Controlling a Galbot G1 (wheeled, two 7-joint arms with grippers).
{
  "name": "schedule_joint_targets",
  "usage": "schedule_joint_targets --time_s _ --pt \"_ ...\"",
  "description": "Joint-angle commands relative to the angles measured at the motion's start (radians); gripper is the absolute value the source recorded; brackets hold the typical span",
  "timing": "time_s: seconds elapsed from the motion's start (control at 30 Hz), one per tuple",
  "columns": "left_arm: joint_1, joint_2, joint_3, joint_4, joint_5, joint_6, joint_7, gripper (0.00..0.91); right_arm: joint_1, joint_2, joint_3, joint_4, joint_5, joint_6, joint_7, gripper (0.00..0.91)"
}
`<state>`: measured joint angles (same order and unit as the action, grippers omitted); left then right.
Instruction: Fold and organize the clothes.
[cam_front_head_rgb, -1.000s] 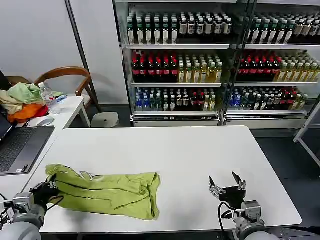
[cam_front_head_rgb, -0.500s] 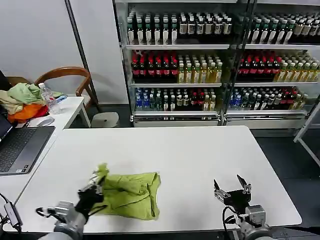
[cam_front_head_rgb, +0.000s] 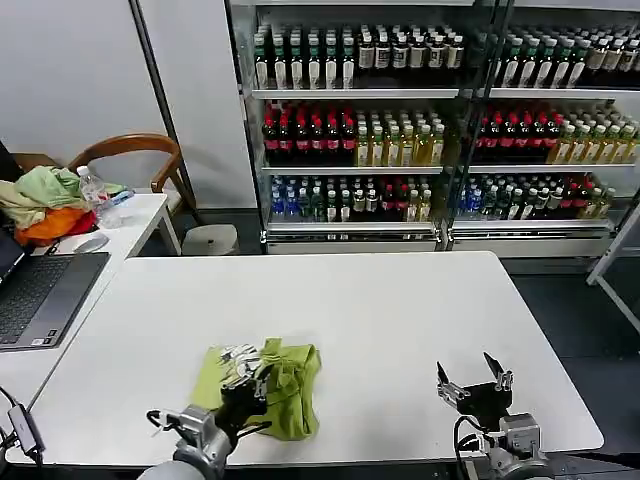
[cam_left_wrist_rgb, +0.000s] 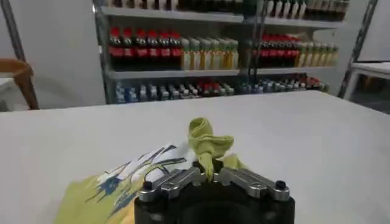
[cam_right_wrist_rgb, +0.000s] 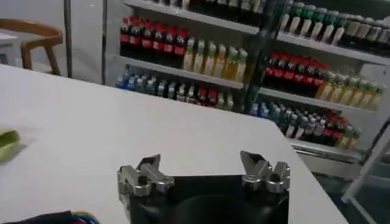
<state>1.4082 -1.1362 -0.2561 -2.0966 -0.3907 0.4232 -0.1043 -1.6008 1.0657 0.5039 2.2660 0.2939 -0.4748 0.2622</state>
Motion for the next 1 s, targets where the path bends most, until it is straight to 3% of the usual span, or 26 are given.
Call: schedule_joint_targets --time_s 0.03,0.4,0.57,0.73,1.0 --pt "-0.102 -0.032 0.089 0.080 0.016 -0.002 -0.014 0.907 -0.005 0.001 0.004 -0.003 -0.003 0.000 0.000 0.907" --pt "-0.067 -0.038 0.098 -0.017 -0.065 -0.129 0.019 0.907 0.013 0.011 -0.003 -0.004 -0.003 0.000 -0.002 0.907" --pt "-0.039 0.035 -0.051 -0.099 -0.135 -0.120 -0.016 0.907 0.037 0.013 -0.018 -0.010 -0.003 0.000 -0.003 0.907" --pt "0.032 0.148 -0.206 -0.025 -0.227 -0.064 -0.119 0.907 0.060 0.017 -0.033 -0.018 -0.002 0.004 -0.006 0.907" --pt "0.087 0.156 -0.272 0.090 -0.283 0.008 -0.105 0.907 0.070 0.015 -0.030 -0.017 -0.001 0.008 -0.009 0.907"
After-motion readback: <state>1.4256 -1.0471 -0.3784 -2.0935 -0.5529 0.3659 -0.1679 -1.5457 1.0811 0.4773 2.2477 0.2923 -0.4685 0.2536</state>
